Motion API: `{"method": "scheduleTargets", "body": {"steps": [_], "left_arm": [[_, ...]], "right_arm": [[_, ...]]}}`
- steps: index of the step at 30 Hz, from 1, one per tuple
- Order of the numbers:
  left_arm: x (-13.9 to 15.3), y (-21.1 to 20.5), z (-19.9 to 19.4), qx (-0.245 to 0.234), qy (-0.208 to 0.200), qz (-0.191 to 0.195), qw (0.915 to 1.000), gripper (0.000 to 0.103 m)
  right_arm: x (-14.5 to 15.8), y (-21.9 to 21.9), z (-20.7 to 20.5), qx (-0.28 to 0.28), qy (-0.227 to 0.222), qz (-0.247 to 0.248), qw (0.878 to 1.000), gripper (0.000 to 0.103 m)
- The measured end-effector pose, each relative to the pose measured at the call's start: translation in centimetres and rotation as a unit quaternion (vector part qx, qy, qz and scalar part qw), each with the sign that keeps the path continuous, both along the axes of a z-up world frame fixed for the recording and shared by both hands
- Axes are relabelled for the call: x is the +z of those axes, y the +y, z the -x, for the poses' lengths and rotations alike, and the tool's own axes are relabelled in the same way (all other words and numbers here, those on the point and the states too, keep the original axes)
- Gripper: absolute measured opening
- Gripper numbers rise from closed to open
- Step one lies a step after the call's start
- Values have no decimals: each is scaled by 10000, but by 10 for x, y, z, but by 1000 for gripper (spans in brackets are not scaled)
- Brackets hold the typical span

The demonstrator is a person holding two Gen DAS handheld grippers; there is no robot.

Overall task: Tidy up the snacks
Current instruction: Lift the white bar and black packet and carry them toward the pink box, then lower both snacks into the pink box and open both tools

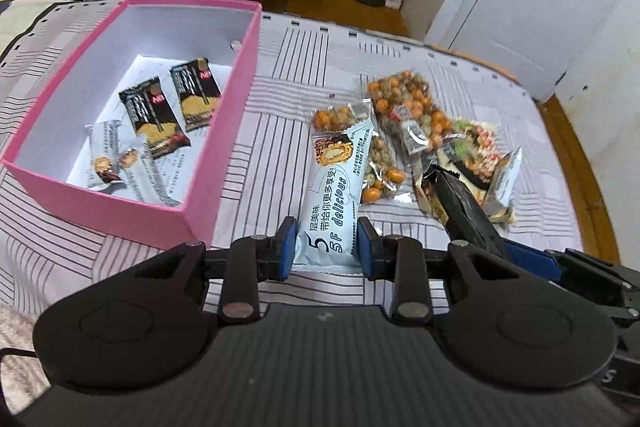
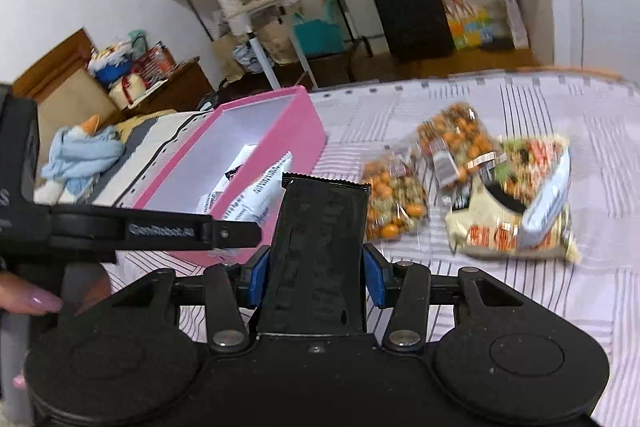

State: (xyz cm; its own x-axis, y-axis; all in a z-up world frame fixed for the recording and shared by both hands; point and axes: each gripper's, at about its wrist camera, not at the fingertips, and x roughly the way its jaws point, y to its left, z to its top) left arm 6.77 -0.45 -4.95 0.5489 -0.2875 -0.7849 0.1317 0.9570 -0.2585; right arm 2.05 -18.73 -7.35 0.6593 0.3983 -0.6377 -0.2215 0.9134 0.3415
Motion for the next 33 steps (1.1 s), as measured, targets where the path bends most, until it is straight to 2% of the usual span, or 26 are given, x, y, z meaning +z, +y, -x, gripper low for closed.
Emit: {"method": "scheduleTargets", "body": {"steps": [8,13,15,17,21,27,31,33], "left_arm": [[26,34,13,103,-198,21,9997,31],[35,63,4,385,-405,-59,9984,31],[36,75,-6,504,-427,-118,9977,31],[34,88,-18,678,-447,-233,9964,31],[23,111,-41,1100,-389,-524,9918,31],[-15,139,-83,1539,-38,-778,9850,30],[-39,153,-103,1763,124,-867,9804,30],[-47,155,-110,1808,160,-994,9784,30]], "right_arm": [[32,22,-13,656,-126,301,9973,53],[47,57,-29,1086,-631,537,9906,53],[46,73,-41,1103,-855,733,9875,53],[44,88,-56,1273,-928,699,9850,53],[33,120,-88,1520,-1022,731,9804,53],[6,170,-124,2030,-1221,1391,9615,53],[-17,186,-147,2208,-818,1391,9619,53],[-25,192,-151,2305,-791,1426,9593,53]]}}
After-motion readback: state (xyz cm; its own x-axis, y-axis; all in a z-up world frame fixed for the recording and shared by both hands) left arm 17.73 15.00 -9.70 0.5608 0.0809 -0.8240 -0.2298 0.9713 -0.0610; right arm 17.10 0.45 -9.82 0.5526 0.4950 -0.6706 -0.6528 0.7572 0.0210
